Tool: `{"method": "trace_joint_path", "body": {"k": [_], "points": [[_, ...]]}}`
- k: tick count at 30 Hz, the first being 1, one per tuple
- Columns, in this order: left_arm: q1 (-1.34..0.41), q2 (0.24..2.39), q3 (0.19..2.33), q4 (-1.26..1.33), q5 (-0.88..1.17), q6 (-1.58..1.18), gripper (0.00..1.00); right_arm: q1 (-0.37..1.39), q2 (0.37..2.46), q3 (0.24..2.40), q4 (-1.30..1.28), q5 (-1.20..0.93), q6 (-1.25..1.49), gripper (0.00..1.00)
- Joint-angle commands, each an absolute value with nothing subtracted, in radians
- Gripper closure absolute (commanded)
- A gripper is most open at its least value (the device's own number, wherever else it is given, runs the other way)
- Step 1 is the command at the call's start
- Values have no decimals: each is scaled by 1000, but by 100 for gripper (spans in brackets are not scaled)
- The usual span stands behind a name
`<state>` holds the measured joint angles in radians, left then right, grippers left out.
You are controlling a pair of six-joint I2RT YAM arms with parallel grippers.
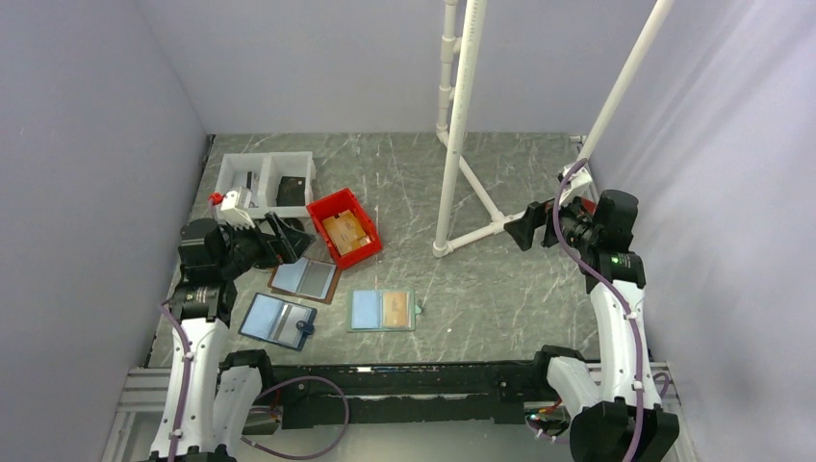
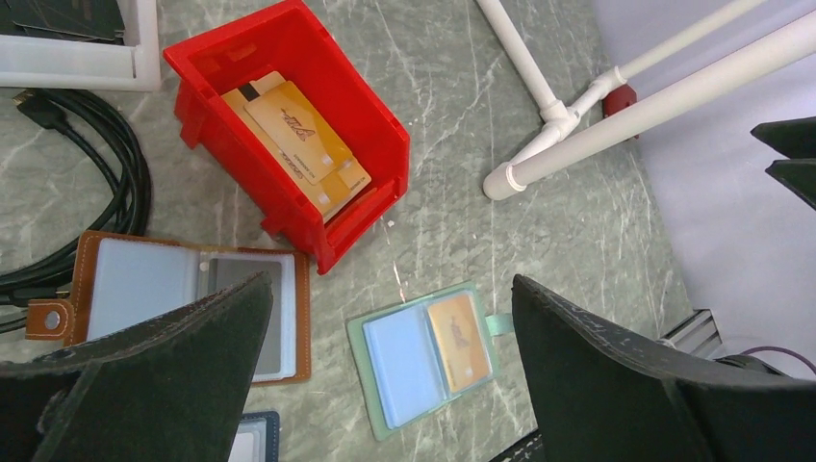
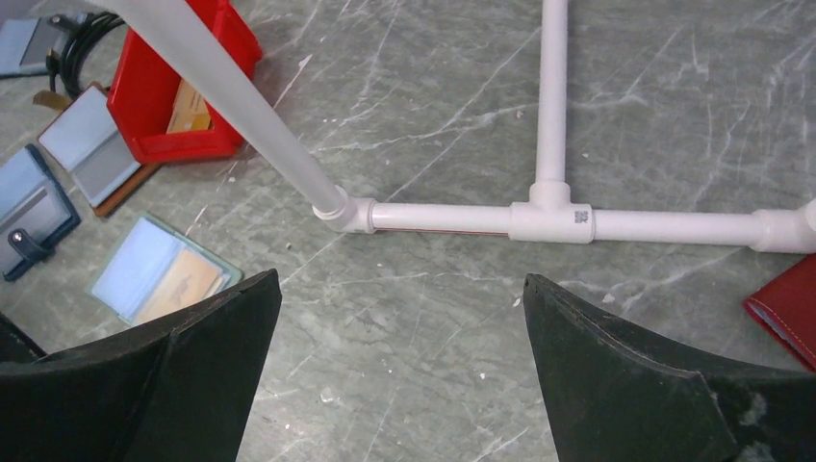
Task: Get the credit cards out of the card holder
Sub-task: Reset both arms
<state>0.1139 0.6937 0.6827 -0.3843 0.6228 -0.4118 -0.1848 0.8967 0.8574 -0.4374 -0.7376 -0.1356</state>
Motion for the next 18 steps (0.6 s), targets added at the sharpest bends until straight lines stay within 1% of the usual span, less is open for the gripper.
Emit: {"method": "trace_joint_path", "body": {"k": [1, 18], "points": [[111, 678, 692, -369, 609, -382, 1, -219, 894, 886, -386, -781, -94, 0], [110, 667, 684, -371, 614, -390, 1, -252, 877, 864, -370, -822, -85, 0]]}}
